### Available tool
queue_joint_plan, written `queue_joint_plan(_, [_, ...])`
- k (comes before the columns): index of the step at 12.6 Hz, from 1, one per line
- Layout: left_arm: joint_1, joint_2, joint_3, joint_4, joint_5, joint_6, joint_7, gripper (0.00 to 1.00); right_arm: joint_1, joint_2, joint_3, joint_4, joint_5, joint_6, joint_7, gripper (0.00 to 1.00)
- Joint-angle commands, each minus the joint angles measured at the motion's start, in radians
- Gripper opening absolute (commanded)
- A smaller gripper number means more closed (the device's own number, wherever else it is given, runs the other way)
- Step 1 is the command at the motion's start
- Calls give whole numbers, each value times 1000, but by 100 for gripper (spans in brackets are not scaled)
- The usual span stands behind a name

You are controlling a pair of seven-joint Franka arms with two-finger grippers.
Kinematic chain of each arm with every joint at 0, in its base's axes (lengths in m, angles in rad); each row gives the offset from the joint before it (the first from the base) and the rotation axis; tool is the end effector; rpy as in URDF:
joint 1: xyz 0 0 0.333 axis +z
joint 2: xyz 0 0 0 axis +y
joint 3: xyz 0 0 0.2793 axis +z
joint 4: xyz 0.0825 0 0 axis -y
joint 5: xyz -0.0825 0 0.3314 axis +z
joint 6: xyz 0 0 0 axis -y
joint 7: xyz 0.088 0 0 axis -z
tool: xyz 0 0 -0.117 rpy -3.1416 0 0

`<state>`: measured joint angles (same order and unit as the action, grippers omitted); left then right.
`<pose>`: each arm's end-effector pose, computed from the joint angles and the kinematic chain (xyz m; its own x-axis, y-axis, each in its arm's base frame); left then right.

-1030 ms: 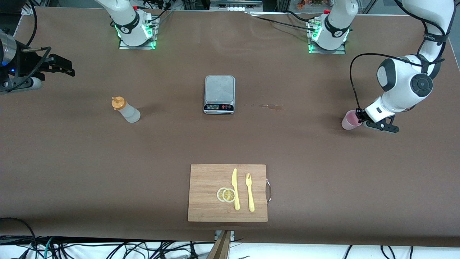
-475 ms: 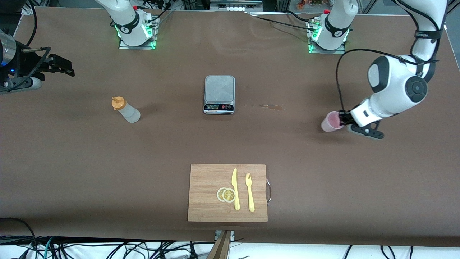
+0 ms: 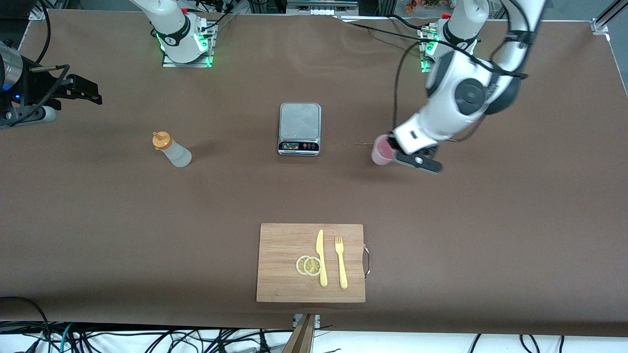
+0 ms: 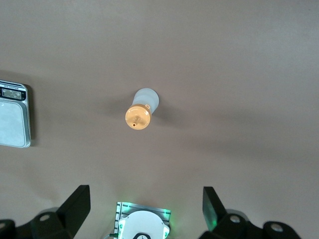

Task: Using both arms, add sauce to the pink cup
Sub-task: 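Carry the pink cup with the left gripper onto the scale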

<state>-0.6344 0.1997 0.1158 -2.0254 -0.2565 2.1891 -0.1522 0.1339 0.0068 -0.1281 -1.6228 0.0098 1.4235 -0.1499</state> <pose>0.4576 -0.2756 0.3356 0.9729 -0.2195 -0.0730 -0.2047 -0.9639 0.1702 0.4822 0.0042 0.5421 0.9671 0.1562 -0.2010 0.1513 -0.9877 -0.0394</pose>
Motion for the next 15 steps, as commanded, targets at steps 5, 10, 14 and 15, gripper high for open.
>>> queue_joint_plan(5, [-310, 210, 21, 230, -21, -11, -400, 0, 0, 2, -5, 11, 13, -17, -20, 100])
queue_joint_plan(10, [-407, 268, 21, 240, -18, 43, -475, 0, -2, 4, -5, 3, 13, -17, -20, 100])
queue_joint_plan(14, [-412, 285, 19, 240, -18, 55, -478, 0, -5, 4, -7, 4, 16, -15, -109, 100])
queue_joint_plan(15, [-412, 287, 19, 240, -18, 55, -478, 10, -5, 4, -7, 8, 16, -14, -118, 100])
